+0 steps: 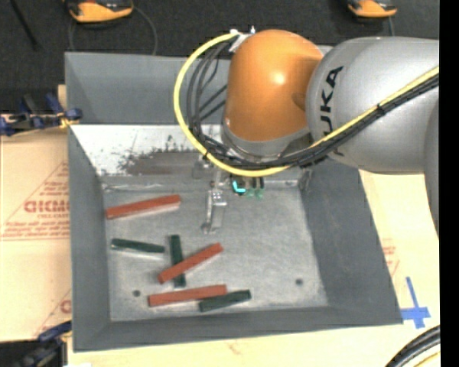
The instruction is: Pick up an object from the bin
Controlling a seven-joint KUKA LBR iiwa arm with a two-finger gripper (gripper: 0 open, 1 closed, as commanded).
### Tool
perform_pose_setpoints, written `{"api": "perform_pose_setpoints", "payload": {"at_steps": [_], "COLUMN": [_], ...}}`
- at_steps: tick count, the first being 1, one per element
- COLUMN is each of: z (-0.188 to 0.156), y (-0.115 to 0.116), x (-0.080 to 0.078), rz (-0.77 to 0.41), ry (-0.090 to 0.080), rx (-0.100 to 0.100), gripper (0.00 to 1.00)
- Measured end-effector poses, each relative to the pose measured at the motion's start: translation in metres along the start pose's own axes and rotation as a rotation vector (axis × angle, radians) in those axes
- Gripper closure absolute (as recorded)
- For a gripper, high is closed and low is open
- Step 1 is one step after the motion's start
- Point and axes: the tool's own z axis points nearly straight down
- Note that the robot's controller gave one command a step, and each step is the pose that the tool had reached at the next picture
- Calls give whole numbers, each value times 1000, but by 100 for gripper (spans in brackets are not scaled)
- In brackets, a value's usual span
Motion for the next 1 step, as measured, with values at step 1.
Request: {"api": "perform_pose_setpoints", "payload": {"at_steps": [1], "z": [167], "y": [9], "x": [-13], "rz": [-97], "ry": [-9], "rx": [3], "gripper": [0]}}
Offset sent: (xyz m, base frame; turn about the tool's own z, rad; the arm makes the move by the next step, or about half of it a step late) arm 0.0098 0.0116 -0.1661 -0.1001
